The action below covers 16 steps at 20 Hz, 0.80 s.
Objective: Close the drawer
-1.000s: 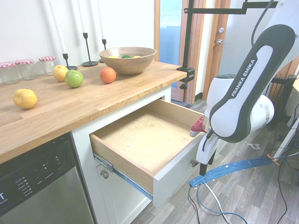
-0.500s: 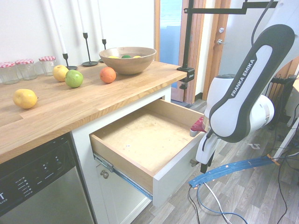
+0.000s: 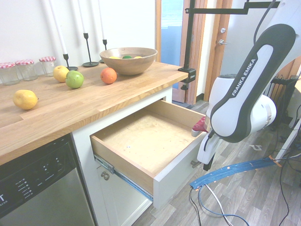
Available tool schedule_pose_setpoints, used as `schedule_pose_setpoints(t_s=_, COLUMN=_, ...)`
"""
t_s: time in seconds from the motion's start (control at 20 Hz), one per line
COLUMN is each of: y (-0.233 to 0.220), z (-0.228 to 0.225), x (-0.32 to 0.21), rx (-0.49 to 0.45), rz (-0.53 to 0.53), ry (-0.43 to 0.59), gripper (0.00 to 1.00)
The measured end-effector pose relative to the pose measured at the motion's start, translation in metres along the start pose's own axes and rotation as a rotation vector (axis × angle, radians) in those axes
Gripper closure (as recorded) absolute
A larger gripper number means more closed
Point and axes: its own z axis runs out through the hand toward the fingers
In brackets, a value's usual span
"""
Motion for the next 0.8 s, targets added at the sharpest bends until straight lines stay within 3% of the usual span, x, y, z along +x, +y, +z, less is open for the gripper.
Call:
schedule_pose_setpoints(t_s=0.45, y=-0.017, z=-0.008, x=0.009, rx=0.054, rz=-0.018, ry=0.059, gripper=1.00)
schedule_pose_setpoints(t_s=0.8, y=-0.031, z=-0.018, x=0.064, rx=0.067, rz=0.014, ry=0.063, gripper=1.00)
